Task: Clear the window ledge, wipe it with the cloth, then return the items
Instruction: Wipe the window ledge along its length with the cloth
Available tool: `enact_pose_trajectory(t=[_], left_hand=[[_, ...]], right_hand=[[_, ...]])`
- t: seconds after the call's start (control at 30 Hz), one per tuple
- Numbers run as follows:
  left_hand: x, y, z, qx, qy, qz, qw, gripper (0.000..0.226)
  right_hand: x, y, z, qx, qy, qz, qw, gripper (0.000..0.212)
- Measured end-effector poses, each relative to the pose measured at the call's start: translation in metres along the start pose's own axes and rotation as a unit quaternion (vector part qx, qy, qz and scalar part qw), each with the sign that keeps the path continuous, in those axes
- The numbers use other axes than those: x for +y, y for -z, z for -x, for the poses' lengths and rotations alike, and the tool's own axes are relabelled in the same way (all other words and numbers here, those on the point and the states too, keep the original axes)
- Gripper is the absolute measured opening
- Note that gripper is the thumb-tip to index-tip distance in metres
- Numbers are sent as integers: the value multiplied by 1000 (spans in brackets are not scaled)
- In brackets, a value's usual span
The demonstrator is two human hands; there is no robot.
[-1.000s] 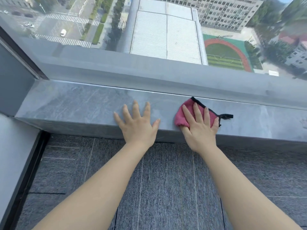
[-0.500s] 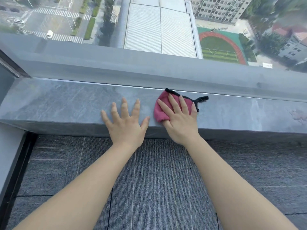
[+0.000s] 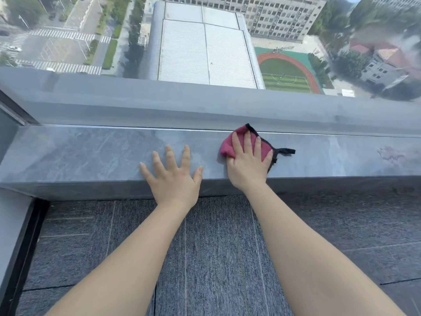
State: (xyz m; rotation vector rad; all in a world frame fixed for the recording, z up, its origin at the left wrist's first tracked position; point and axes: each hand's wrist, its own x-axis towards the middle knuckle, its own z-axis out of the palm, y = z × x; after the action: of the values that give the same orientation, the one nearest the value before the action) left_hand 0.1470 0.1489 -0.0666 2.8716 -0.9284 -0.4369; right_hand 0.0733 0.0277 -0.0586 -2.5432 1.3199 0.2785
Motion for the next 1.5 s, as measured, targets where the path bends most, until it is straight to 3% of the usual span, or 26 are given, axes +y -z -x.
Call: enact_pose_trajectory(t=[0.17,0.3,0.5,0.73,0.87,1.03,1.13,1.3,1.5], left_hand=[[-6,7,1,-38,-16,-5,999,61],[-7,7,0,-49,-16,-8,999,61],[-6,-2,-2,-25,-13,-2,1000,60],[3,4,0,-24,28,-18,999,58],[36,11,13,32,14,55,998,50],[100,14,25,75,-40,82,993,50],[127,9,20,65,-37,87,993,49],[139,-17,10,16,-1,20,1000,48],[133,-24,10,10,17,8,1000,50]], right_hand=[[22,7,21,-42,70,25,996,59],[33,14,12,-63,22,19,998,57],[18,7,-15,-11,-36,-17,999,58],[53,6,-2,9,188,46,981,57],[81,12,0,5,258,-14,966,51],[116,31,13,87,211,-183,956,63],[150,40,10,121,168,-136,969,62],[189,33,-6,6,15,2,1000,56],[157,30,-29,-22,-5,2,1000,60]])
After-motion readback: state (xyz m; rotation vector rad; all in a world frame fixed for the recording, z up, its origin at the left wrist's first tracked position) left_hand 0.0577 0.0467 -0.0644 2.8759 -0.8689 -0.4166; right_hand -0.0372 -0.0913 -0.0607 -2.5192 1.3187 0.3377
